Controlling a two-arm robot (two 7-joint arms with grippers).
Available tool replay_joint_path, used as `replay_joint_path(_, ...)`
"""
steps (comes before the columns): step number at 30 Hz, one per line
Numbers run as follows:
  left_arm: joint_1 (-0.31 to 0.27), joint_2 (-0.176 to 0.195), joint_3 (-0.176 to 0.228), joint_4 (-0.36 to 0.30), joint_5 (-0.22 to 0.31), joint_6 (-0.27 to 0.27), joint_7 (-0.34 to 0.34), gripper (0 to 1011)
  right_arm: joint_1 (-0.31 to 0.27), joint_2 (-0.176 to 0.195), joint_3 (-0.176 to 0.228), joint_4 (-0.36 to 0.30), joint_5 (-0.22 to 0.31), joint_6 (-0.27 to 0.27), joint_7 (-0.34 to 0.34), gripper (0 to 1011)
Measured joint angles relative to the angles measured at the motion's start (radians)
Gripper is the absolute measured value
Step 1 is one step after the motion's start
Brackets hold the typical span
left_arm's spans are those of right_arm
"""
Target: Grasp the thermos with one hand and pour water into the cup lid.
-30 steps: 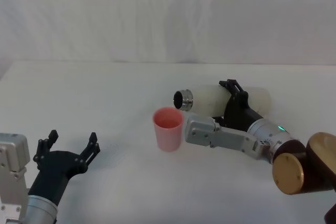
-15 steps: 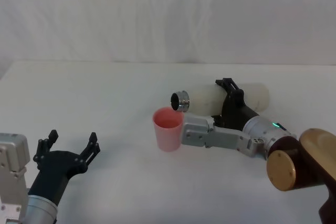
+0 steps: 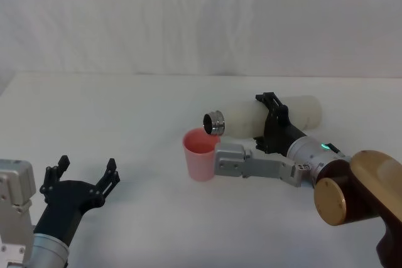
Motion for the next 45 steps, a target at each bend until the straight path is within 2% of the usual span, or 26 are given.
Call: replay_joint_path(45,0.000,0.000,0.000,0.000,0.000,0.000,0.000,1001,0.018,0.030,-0.027,-0.040,-0.077,0.014,0.025,960)
